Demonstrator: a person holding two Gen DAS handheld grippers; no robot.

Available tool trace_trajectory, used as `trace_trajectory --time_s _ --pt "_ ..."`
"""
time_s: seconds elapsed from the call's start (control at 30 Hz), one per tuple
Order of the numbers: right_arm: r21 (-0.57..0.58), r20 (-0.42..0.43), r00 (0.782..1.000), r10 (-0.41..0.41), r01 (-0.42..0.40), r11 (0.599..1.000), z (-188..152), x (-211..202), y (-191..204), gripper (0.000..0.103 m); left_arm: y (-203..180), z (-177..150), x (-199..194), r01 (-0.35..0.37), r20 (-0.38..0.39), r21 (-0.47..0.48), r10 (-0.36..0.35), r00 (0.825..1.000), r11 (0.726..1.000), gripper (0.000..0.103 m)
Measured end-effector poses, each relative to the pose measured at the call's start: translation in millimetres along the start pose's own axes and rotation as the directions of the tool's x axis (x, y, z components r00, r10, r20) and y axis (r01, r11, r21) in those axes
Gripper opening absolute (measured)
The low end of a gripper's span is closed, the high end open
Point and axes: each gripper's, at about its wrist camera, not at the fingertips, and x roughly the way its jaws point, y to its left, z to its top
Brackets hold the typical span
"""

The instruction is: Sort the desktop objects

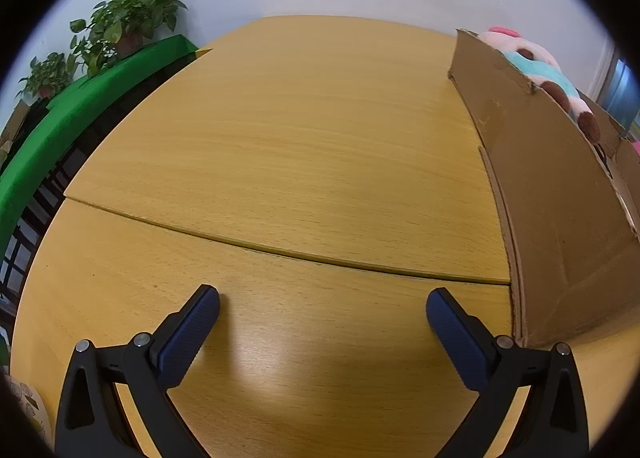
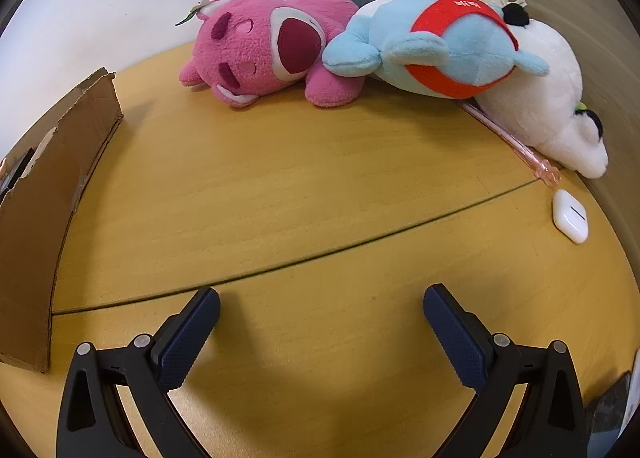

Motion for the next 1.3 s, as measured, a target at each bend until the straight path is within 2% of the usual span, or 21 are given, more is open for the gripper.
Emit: trace_trajectory --time_s 0.17,1.3 --pt "0.003 -0.003 1.0 -0.005 0.005 1.0 6 5 1 0.103 17 6 6 -0.05 0.013 -0.077 0.051 0.999 0.996 0.103" --pt "0.009 -0.003 1.0 -0.005 0.005 1.0 4 4 1 0.103 14 7 11 -0.054 0.017 -0.077 0.056 0.998 0.996 0.103"
